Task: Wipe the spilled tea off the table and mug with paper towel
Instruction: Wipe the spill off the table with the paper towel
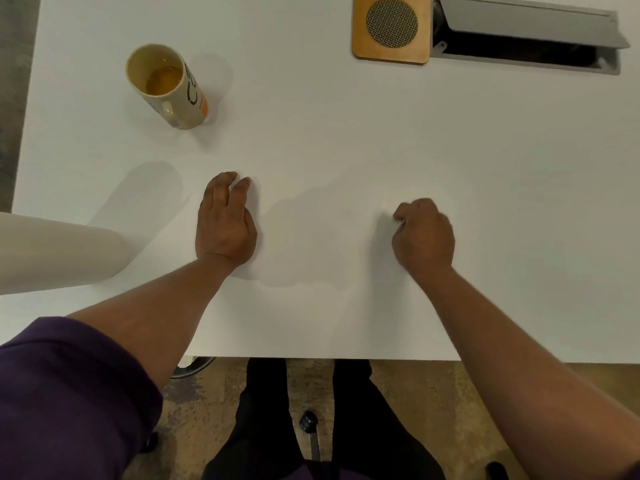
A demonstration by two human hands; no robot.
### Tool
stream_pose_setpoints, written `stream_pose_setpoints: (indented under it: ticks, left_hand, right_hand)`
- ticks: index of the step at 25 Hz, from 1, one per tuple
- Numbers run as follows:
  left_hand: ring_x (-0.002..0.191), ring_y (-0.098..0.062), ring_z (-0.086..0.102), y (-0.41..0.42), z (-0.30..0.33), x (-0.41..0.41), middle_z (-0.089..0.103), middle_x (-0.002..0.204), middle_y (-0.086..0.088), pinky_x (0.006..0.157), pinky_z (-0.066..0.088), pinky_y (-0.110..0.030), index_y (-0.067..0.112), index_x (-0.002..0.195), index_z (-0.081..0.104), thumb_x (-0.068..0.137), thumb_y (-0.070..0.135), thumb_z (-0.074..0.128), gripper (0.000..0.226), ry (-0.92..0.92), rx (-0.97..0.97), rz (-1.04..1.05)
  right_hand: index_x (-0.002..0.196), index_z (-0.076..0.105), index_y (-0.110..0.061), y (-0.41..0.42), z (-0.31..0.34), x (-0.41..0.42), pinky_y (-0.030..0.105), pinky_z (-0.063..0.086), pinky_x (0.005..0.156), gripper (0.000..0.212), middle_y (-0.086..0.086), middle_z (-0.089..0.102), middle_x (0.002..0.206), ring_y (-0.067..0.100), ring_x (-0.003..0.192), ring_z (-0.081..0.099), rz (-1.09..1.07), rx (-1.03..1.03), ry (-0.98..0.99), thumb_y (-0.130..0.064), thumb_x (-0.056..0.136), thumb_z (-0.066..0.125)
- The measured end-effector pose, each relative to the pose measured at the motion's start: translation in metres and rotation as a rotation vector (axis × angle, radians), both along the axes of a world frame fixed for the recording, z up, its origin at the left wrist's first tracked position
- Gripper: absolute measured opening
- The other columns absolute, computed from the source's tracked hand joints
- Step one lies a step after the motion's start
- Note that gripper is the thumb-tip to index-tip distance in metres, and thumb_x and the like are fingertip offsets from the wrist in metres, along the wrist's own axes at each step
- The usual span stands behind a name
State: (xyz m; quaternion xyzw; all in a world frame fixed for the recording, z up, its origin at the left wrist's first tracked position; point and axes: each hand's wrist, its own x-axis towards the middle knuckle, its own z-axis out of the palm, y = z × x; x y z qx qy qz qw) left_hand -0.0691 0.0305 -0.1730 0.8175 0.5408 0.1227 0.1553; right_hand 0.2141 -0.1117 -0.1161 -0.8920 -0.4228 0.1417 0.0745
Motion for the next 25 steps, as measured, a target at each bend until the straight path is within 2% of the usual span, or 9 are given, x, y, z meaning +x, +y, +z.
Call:
stream_pose_setpoints:
  ticks: [2,4,7,10,13,15,20,23,25]
  left_hand:
    - [0.140,-0.039,0.039,0.000,0.001,0.000,0.048,0.146,-0.021,0.117,0.034,-0.047,0.006,0.138,0.054,0.090,0.003,0.040,0.050,-0.012,-0.002,-0.005]
    - [0.140,-0.039,0.039,0.001,0.001,-0.001,0.048,0.146,-0.021,0.117,0.033,-0.046,0.005,0.138,0.054,0.090,0.003,0.041,0.050,-0.018,-0.003,-0.006]
    - [0.139,-0.040,0.039,-0.001,0.003,0.000,0.049,0.146,-0.022,0.117,0.033,-0.046,0.004,0.138,0.055,0.090,0.001,0.044,0.049,-0.029,0.003,-0.013]
    - [0.139,-0.042,0.041,-0.001,0.003,-0.001,0.050,0.145,-0.023,0.117,0.033,-0.046,0.002,0.138,0.055,0.090,-0.001,0.046,0.049,-0.051,-0.001,-0.020]
    - [0.138,-0.042,0.042,-0.001,0.002,-0.002,0.051,0.144,-0.024,0.117,0.034,-0.046,0.001,0.137,0.056,0.089,-0.002,0.048,0.049,-0.077,0.006,-0.028]
    - [0.139,-0.041,0.042,0.000,0.002,-0.002,0.052,0.144,-0.023,0.118,0.034,-0.046,0.002,0.137,0.056,0.089,-0.002,0.049,0.048,-0.092,-0.007,-0.018]
    - [0.140,-0.039,0.042,0.001,0.004,-0.002,0.052,0.145,-0.021,0.118,0.034,-0.046,0.001,0.136,0.055,0.089,-0.002,0.049,0.047,-0.113,-0.026,-0.016]
    - [0.138,-0.037,0.046,0.000,0.005,-0.002,0.052,0.144,-0.021,0.116,0.038,-0.045,0.000,0.130,0.056,0.090,-0.002,0.051,0.041,-0.139,-0.046,0.017]
    - [0.135,-0.035,0.048,0.001,0.007,-0.003,0.052,0.144,-0.020,0.111,0.043,-0.045,0.001,0.123,0.057,0.089,-0.004,0.052,0.035,-0.188,-0.075,0.041]
  right_hand:
    - [0.099,0.075,-0.013,-0.016,-0.001,-0.030,0.032,0.039,0.066,0.034,0.014,0.063,0.108,0.041,0.085,0.060,-0.010,0.045,0.020,0.006,0.082,0.052]
    - [0.098,0.076,-0.011,-0.023,-0.003,-0.067,0.032,0.042,0.064,0.033,0.014,0.065,0.108,0.040,0.083,0.059,0.024,0.101,0.084,0.009,0.081,0.056]
    - [0.108,0.076,-0.011,-0.010,-0.004,-0.101,0.039,0.051,0.073,0.038,0.013,0.067,0.112,0.038,0.088,0.060,0.103,0.217,0.189,0.010,0.084,0.056]
    - [0.119,0.073,-0.008,0.035,-0.010,-0.080,0.040,0.052,0.085,0.038,0.015,0.067,0.116,0.038,0.097,0.062,-0.009,0.316,0.209,0.004,0.089,0.052]
    - [0.108,0.076,-0.003,0.082,-0.012,-0.050,0.028,0.045,0.074,0.027,0.013,0.070,0.104,0.032,0.092,0.064,-0.080,0.378,0.166,-0.004,0.096,0.052]
    - [0.098,0.076,0.000,0.107,-0.015,-0.053,0.031,0.048,0.073,0.024,0.013,0.071,0.097,0.031,0.089,0.065,-0.005,0.401,0.199,-0.008,0.098,0.053]
    - [0.107,0.077,-0.009,0.121,-0.023,-0.106,0.027,0.043,0.078,0.023,0.006,0.072,0.110,0.028,0.098,0.059,0.324,0.337,0.287,-0.013,0.100,0.056]
    - [0.105,0.079,-0.012,0.108,-0.023,-0.124,0.034,0.050,0.083,0.025,0.005,0.075,0.109,0.029,0.097,0.061,0.502,0.371,0.366,-0.001,0.091,0.062]
    - [0.098,0.080,-0.016,0.103,-0.022,-0.126,0.031,0.050,0.080,0.029,-0.002,0.076,0.100,0.020,0.091,0.062,0.606,0.341,0.458,0.002,0.086,0.062]
